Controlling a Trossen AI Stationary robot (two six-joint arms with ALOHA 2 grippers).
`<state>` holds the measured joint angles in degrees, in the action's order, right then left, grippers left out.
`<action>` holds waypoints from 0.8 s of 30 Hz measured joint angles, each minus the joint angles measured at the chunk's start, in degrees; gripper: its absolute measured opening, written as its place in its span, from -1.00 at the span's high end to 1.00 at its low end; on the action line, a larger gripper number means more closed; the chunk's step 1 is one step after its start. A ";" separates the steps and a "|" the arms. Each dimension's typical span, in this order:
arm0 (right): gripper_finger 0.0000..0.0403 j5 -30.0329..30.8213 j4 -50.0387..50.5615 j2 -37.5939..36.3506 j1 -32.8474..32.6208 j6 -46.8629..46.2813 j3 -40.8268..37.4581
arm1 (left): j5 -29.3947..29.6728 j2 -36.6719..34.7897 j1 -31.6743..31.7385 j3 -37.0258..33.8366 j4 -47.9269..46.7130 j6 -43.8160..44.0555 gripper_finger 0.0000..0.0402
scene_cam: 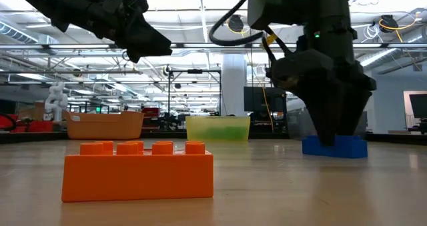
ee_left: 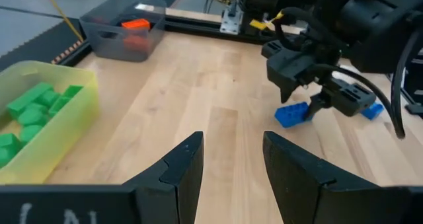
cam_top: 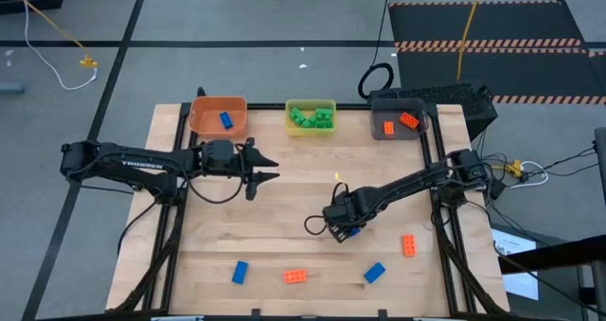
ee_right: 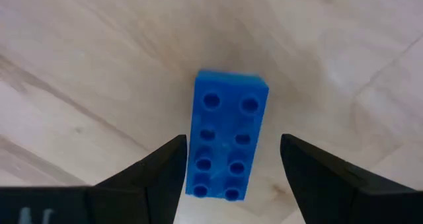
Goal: Sort & place blocks by color
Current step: Put the blue game piece into the orange bin
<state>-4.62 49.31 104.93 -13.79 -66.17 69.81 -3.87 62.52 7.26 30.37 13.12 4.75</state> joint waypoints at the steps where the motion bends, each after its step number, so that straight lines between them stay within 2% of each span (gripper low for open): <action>1: -0.17 -0.05 -0.37 -0.03 -0.24 -0.45 -0.48 | 0.00 0.00 -0.09 0.00 -0.32 0.05 0.22; 6: -0.16 -0.12 -1.06 -0.01 -0.97 -0.22 -2.01 | 0.01 0.00 -0.28 0.00 -1.32 0.51 0.22; 9: -0.10 0.00 -1.05 0.01 -0.96 1.89 -2.49 | 0.01 0.00 -0.28 0.00 -1.35 1.27 0.22; 16: 0.40 0.46 -1.26 -0.07 -0.96 6.26 -2.59 | 0.03 0.00 -0.28 0.01 -1.40 1.33 0.22; 24: 0.40 7.33 -6.07 -0.07 0.60 15.51 -2.57 | 0.05 0.00 -0.28 0.02 -1.90 1.22 0.22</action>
<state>2.71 43.25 104.86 -13.19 -50.66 67.24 -3.81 62.52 6.98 30.39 11.22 5.97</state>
